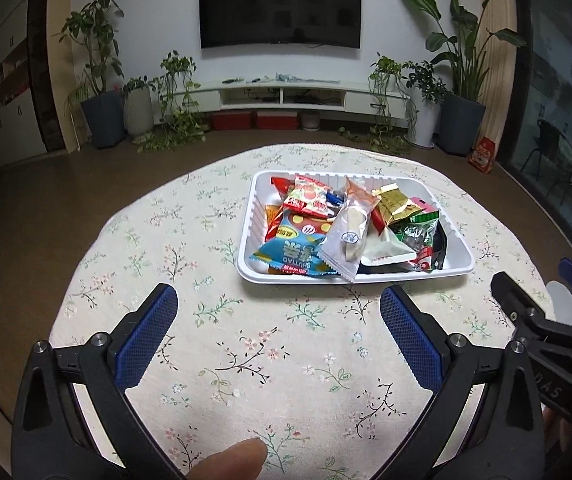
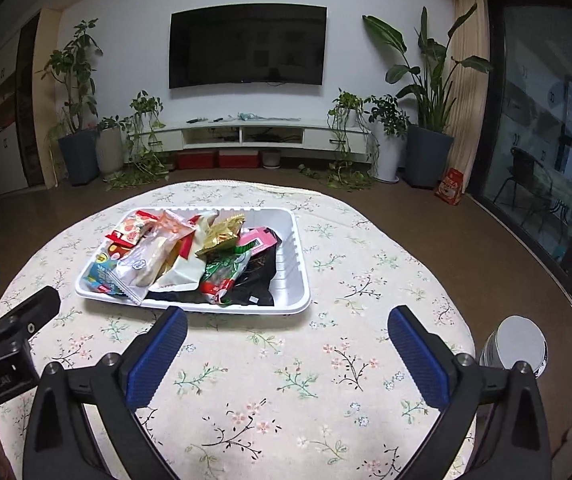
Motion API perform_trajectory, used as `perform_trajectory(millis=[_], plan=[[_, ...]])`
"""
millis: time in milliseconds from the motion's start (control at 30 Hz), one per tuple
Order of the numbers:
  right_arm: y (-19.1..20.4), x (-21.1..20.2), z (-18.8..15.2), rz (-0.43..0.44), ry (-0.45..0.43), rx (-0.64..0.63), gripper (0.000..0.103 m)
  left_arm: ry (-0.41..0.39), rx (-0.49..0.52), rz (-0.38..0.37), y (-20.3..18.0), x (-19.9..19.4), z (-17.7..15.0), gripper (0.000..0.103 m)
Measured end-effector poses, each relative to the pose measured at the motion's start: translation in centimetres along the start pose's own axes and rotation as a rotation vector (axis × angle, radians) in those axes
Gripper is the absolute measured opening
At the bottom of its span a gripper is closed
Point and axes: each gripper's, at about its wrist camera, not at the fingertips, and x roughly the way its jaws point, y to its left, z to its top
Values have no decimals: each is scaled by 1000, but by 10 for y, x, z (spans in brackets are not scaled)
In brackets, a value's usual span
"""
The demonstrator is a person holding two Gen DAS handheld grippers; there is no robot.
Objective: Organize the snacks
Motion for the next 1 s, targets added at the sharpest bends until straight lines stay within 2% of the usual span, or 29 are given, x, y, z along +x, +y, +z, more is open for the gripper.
perform_trajectory(millis=[233, 1000], plan=[[14, 2, -2, 1, -4, -47, 102, 31, -11, -14, 2, 11, -3, 103], [15, 5, -2, 1, 12, -46, 103, 27, 4, -18, -2, 10, -4, 103]])
